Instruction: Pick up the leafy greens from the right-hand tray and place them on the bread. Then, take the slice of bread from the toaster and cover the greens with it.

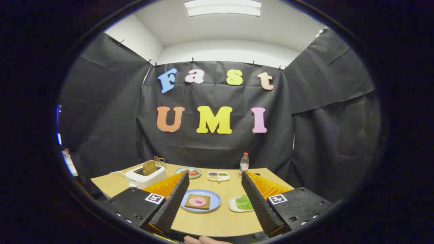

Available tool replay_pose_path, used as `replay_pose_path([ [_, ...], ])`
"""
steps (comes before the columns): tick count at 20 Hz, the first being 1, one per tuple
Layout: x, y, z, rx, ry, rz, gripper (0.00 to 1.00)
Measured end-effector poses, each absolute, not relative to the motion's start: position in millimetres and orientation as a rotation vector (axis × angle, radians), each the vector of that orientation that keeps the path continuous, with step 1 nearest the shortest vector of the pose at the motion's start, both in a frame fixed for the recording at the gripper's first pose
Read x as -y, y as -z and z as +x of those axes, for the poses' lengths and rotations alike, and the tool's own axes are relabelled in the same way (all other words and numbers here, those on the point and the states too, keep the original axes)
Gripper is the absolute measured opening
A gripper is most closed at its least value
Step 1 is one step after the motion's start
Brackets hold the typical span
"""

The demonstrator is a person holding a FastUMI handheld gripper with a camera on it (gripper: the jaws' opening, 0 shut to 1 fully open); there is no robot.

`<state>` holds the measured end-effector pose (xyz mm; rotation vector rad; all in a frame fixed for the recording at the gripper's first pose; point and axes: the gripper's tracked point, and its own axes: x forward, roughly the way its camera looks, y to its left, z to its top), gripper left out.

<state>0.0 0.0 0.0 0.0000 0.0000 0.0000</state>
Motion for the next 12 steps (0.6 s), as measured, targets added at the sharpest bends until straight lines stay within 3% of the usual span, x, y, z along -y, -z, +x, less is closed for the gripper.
replay_pose_path([
  [12,13,13,10,-0.011,0.021,0.011,0.95],
])
